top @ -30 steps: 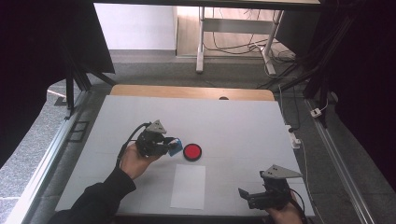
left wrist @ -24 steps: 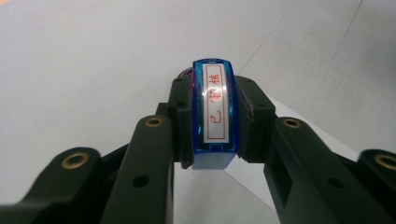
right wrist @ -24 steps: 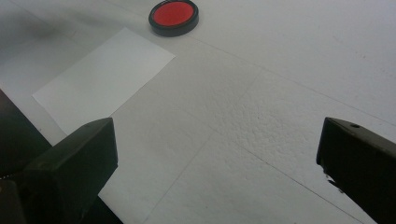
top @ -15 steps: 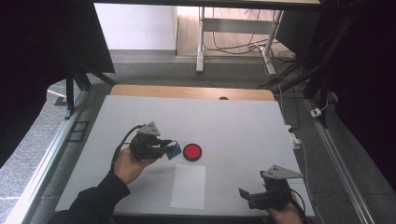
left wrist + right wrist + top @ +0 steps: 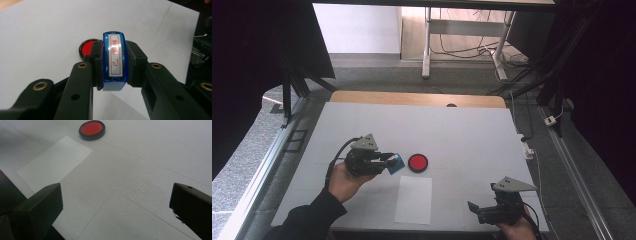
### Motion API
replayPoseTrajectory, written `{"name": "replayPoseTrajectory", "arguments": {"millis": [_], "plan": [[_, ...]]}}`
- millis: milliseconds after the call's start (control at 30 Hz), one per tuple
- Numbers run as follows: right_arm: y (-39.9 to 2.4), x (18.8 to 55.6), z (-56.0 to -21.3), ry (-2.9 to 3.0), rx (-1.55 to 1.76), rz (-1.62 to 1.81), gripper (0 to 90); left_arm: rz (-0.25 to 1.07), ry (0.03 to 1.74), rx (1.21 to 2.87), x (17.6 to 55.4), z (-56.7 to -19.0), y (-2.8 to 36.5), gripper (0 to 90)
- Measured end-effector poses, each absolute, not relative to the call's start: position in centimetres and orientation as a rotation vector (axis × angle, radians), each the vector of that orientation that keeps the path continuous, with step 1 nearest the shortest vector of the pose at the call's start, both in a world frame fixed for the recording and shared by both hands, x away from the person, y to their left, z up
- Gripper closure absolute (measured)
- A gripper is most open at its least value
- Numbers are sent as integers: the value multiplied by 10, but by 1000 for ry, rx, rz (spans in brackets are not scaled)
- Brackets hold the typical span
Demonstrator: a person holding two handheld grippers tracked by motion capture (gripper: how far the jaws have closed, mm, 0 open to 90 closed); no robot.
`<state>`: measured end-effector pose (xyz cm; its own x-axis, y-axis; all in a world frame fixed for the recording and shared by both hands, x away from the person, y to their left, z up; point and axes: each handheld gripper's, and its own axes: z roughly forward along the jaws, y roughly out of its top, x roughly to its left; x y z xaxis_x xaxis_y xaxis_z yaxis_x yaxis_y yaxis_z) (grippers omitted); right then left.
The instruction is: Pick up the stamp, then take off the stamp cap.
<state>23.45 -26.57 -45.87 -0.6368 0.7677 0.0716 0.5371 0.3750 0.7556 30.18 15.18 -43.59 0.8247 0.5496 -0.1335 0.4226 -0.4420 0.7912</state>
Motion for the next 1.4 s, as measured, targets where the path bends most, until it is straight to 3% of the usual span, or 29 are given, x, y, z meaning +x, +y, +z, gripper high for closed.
{"name": "replayPoseTrajectory", "arguments": {"millis": [633, 1400], "plan": [[-265, 235, -459, 2354, 1145, 1111, 0, 117, 646, 2023, 278, -429, 160, 704], [-261, 233, -451, 2348, 1066, 1166, 0, 91, 588, 2035, 277, -431, 159, 704]]}}
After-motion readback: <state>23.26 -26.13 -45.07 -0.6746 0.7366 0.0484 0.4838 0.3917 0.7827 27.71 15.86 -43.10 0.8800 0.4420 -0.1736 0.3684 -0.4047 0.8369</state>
